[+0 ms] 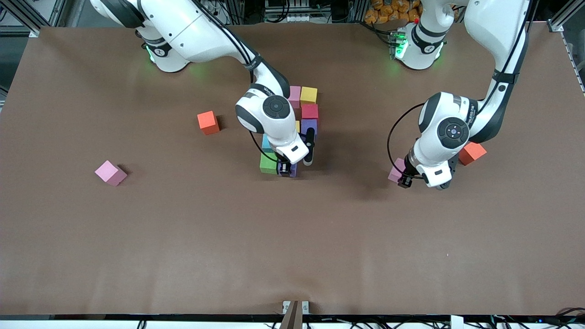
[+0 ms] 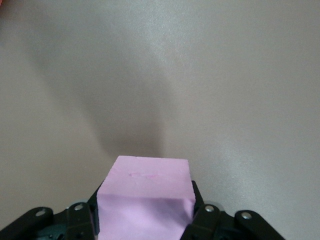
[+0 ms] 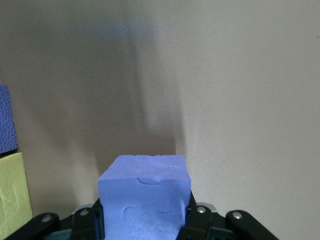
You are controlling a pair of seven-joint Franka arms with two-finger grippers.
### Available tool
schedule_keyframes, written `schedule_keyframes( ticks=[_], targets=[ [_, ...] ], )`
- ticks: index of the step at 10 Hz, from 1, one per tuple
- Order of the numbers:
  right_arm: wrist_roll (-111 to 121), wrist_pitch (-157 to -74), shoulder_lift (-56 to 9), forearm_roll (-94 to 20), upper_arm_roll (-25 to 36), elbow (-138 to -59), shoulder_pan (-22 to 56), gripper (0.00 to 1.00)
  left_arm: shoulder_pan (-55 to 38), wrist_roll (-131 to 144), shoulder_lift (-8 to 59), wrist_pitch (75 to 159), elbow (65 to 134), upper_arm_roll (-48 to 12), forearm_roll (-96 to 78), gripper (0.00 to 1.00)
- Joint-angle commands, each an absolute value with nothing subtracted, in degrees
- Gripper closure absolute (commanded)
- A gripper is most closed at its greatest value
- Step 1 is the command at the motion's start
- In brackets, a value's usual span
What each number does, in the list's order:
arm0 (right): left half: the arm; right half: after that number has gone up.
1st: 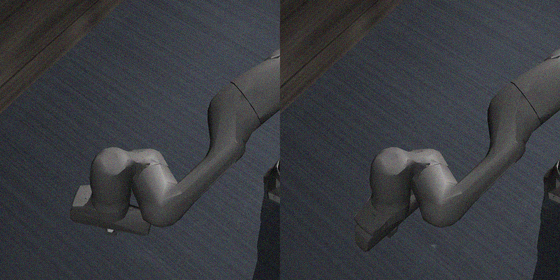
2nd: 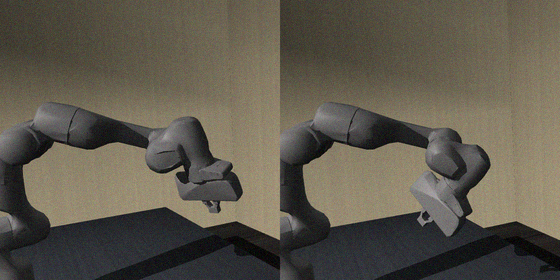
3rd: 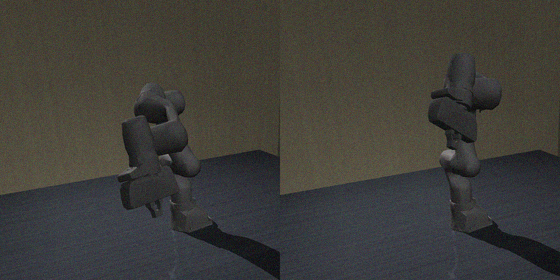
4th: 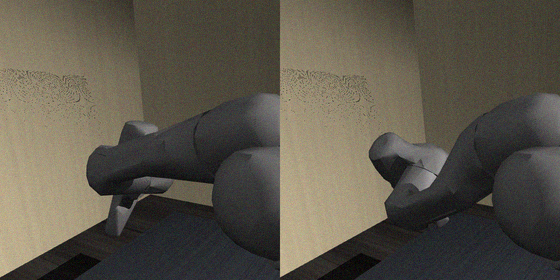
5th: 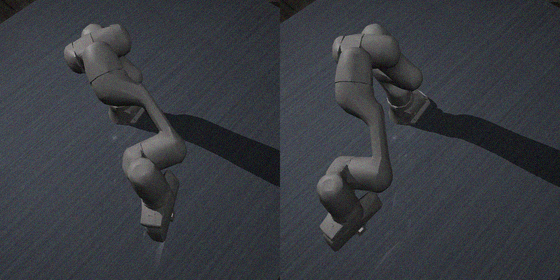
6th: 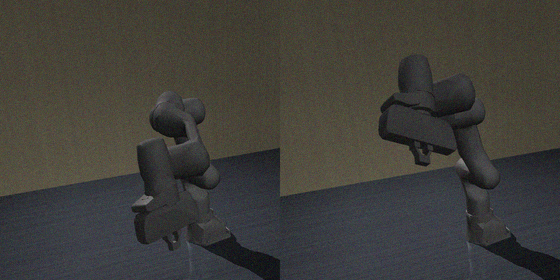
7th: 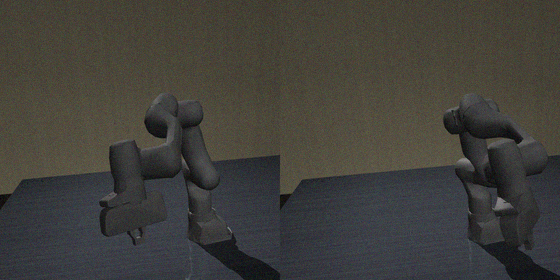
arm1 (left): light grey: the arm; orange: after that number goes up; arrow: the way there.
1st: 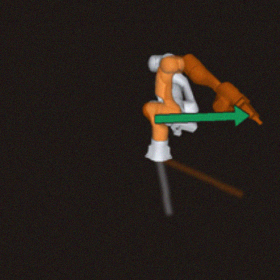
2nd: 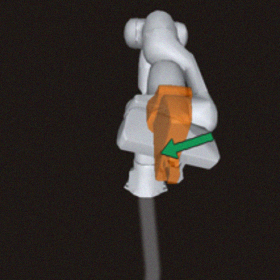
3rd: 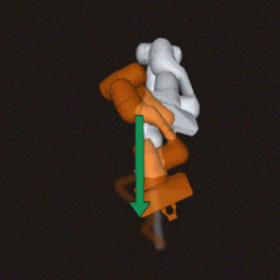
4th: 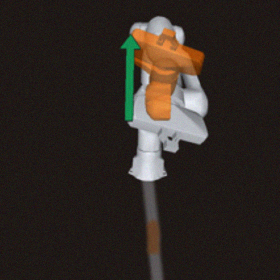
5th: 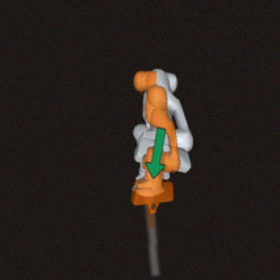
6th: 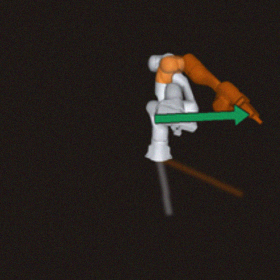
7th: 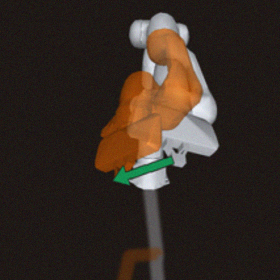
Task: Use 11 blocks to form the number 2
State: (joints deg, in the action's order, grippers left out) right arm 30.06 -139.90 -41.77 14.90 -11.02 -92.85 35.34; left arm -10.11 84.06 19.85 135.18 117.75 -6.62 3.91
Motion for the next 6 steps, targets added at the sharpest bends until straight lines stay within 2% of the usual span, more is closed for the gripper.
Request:
schedule_keyframes(
  ticks=[1,6],
  targets=[
    [30.85,-142.46,-41.75,15.03,-11.6,-94.83,34.28,0.63,-10.37,84.9,20.3,134.21,116.72,-6.68,2.9,1.0],
    [30.85,-142.91,-41.57,15.03,-11.6,-95.27,34.28,0.6,-10.37,84.9,20.3,134.21,116.72,-6.68,2.9,1.0]
  ],
)
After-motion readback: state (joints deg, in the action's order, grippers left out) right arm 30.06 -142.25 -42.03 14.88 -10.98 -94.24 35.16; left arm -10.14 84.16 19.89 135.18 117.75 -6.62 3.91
